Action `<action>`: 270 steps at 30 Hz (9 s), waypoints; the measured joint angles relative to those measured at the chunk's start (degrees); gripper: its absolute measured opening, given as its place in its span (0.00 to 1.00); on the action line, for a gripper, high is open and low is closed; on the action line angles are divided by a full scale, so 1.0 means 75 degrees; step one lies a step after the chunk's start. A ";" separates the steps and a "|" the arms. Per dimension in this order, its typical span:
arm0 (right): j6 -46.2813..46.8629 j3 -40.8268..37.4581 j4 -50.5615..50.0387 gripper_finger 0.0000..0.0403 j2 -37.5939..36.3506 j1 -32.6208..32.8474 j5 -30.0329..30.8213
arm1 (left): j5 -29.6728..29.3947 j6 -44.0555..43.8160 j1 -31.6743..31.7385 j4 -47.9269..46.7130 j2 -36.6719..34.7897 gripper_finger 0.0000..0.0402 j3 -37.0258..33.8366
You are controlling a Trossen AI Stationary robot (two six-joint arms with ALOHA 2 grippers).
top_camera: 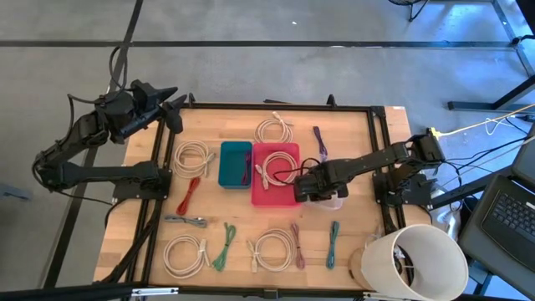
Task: Pick & Place USB Port
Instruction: Put the purple charger cable into the transparent bin, then put the white charger cable into the pink bin
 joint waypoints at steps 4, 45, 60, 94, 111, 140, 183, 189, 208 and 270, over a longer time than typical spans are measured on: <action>0.0004 -0.0199 0.0517 0.08 0.0000 -0.0006 -0.0030 | 0.0000 0.0000 0.0000 0.0002 0.0000 0.43 0.0000; -0.1999 0.5471 -0.5937 0.46 -0.0256 -0.0571 0.4002 | -0.0025 -0.0185 -0.0003 0.0000 0.0006 0.43 0.0000; -0.5984 0.6245 -0.5640 0.45 -0.0306 -0.2296 0.4050 | 0.0635 -0.1299 0.0000 -0.0109 0.0183 0.43 0.0000; -0.9072 0.6087 -0.1196 0.45 0.3149 -0.4645 0.0359 | 0.1177 -0.2017 -0.0009 0.0782 0.0825 0.43 -0.0003; -0.8967 0.6087 -0.1115 0.45 0.3899 -0.5097 0.0749 | 0.1329 -0.2010 -0.0009 0.0786 0.0825 0.43 -0.0003; -0.9404 0.6087 -0.0862 0.02 0.4465 -0.5106 0.0232 | 0.1553 -0.2011 -0.0006 0.0759 0.0825 0.43 -0.0003; -0.8907 0.9573 -0.5879 0.02 0.2745 -0.2480 0.2028 | 0.1701 -0.1810 -0.0006 0.0751 0.0822 0.43 -0.0003; -0.7991 0.9573 -0.5891 0.02 0.2745 -0.1695 0.1788 | 0.1699 -0.1806 -0.0006 0.0752 0.0822 0.43 -0.0003; -0.7335 0.7545 -0.4878 0.02 0.2815 -0.1145 0.0821 | 0.1724 -0.1680 -0.0006 0.0724 0.0825 0.43 -0.0003; -0.8545 0.3890 -0.0806 0.10 0.2996 -0.2591 -0.0007 | 0.1719 -0.1609 -0.0006 0.0704 0.0822 0.43 -0.0003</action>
